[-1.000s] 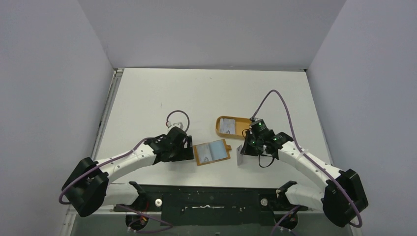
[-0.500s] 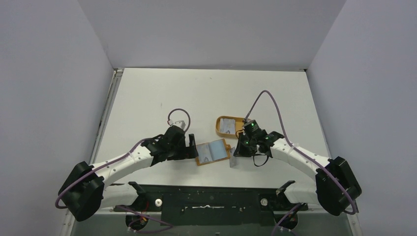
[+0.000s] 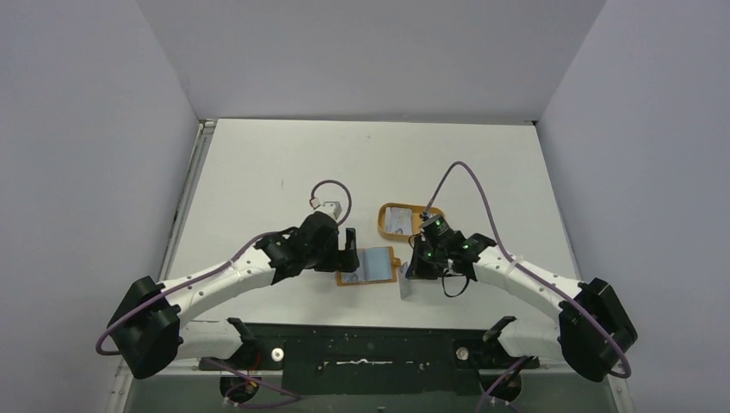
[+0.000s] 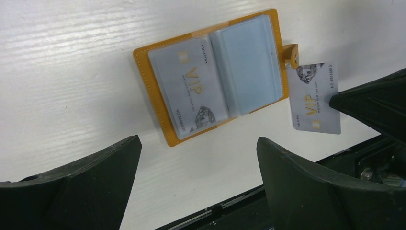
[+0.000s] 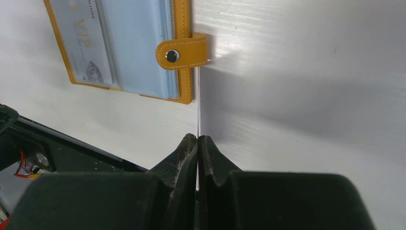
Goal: Put the credit cards into the card holder
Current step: Turn over the card slot in the card holder.
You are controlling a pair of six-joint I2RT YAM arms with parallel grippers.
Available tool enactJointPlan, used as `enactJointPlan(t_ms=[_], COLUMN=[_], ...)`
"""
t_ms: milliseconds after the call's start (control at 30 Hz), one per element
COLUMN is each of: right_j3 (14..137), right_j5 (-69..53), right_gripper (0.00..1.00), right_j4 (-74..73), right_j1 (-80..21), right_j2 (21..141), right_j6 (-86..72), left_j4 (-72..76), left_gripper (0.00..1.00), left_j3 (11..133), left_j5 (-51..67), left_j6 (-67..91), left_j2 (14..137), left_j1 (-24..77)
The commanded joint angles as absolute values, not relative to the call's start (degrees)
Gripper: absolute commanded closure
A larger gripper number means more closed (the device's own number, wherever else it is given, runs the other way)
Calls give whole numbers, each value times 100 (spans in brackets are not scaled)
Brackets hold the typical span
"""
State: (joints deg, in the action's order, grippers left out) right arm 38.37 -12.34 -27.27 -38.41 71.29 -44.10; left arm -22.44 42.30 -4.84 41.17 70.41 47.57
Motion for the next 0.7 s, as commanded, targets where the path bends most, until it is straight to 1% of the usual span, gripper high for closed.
enactJointPlan(t_ms=[0, 167, 400, 667], right_j3=[4038, 4214, 4104, 3992], right_j5=[-601, -235, -213, -18], right_gripper=[100, 100, 100, 100], right_j4=[-3261, -3776, -3541, -3467], right_j1=[-3880, -3850, -3820, -3806], right_j2=[6526, 6070, 5710, 5391], right_j6=[-4291, -4029, -3954, -3901], left_j4=[-2458, -2607, -2912, -2944], left_gripper=[10, 9, 10, 10], left_j3=[4923, 5598, 6424, 6746], left_j5=[-969, -1339, -1872, -2062], left_j6=[3744, 3467, 3254, 3279], left_j2=[7293, 7932, 9093, 9780], left_j1=[4987, 5362, 5721, 5763])
